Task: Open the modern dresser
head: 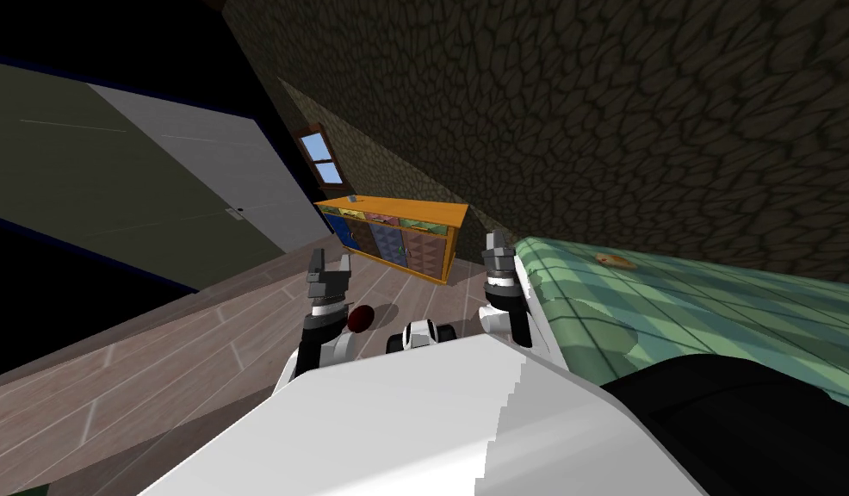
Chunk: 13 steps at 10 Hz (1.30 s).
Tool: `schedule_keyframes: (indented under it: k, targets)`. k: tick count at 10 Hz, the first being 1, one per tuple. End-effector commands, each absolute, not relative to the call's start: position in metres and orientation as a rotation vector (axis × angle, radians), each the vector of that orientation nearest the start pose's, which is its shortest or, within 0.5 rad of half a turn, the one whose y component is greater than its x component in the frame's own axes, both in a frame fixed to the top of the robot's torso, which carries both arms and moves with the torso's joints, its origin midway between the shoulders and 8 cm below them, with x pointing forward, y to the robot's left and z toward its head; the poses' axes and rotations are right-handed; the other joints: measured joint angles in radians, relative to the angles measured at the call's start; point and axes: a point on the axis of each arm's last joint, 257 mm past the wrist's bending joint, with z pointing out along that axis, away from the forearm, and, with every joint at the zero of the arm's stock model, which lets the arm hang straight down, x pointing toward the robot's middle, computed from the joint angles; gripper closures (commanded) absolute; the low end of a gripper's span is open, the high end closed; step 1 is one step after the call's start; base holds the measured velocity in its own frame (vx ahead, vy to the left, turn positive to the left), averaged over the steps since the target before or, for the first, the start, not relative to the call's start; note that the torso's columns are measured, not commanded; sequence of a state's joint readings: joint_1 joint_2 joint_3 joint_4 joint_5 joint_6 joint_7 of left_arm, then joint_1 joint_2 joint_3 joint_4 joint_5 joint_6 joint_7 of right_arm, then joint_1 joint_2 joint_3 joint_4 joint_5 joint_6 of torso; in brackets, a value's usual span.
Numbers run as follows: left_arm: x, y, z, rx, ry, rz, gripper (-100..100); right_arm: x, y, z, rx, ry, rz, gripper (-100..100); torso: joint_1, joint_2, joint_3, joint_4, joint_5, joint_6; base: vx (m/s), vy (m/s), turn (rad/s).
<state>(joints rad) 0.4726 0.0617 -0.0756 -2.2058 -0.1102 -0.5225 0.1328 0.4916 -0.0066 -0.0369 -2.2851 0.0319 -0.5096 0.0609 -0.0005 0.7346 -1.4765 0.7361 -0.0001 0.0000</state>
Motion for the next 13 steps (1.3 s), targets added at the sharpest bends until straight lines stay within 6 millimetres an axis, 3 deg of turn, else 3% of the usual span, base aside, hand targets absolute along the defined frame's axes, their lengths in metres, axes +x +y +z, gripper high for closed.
schedule_keyframes:
  k: [1, 13]
  targets:
    - [0.370, 0.227, -0.013, -0.609, 0.797, -1.428, -100, 0.340, -0.285, 0.032, 0.587, 0.632, 1.197, 0, 0.000, 0.001, -0.001, 0.001, 0.000, 0.000, 0.101, -0.031, -0.044]
    - [0.429, 0.202, -0.101, -0.703, 0.990, -1.372, -100, 0.340, -0.285, 0.032, 0.587, 0.632, 1.197, 0, 0.001, 0.003, 0.000, 0.002, 0.000, 0.000, 0.145, -0.024, -0.073]
